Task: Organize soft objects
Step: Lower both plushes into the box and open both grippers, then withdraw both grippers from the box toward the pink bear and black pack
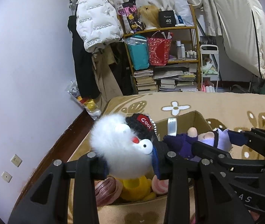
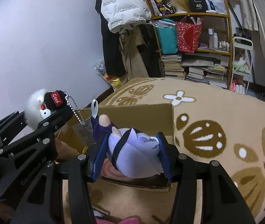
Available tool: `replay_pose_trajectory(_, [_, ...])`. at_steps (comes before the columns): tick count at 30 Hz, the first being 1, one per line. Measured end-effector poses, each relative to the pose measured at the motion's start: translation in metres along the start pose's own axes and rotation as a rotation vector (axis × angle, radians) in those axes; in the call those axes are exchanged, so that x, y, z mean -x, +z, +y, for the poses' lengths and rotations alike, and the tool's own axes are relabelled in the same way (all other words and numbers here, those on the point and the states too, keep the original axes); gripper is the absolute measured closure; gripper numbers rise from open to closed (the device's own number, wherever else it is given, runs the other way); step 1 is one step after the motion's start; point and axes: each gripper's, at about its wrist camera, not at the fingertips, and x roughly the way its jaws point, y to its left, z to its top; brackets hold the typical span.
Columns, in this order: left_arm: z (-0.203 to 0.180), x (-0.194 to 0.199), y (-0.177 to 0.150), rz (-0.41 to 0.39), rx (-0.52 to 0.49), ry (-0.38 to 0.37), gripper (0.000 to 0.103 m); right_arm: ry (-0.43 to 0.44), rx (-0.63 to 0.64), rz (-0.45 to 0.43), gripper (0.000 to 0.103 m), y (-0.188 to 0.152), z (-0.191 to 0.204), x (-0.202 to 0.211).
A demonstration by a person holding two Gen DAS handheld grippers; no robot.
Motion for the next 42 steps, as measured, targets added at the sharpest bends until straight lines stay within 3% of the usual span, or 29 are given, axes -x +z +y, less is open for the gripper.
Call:
replay_pose_trajectory(6, [0.005, -0.002, -0.004, 0.02, 0.023, 0.012, 0.064, 0.002, -0.027, 0.008, 0.045, -0.002, -0.006, -0.002])
replay_pose_trajectory(8, [0.008, -0.001, -0.005, 0.014, 0.035, 0.025, 0.04, 0.011, -0.037, 0.01, 0.045, -0.002, -0.007, -0.002])
replay_pose_trajectory(15, [0.018, 0.009, -0.001, -0.015, 0.058, 0.084, 0.008, 0.005, -0.045, 0.003, 0.041, 0.0, -0.007, 0.002])
replay_pose_trajectory(17, [0.025, 0.012, -0.001, -0.019, 0.078, 0.081, 0.002, 0.002, -0.047, -0.008, 0.028, 0.0, -0.008, 0.005])
replay_pose_trajectory(26, [0.041, 0.022, 0.0, -0.019, 0.089, 0.107, 0.001, -0.021, -0.06, -0.025, 0.0, 0.006, -0.014, 0.016])
replay_pose_trajectory(42, [0.046, 0.056, -0.012, 0.042, 0.091, 0.129, 0.0, -0.028, -0.07, -0.001, 0.0, 0.0, -0.016, 0.051])
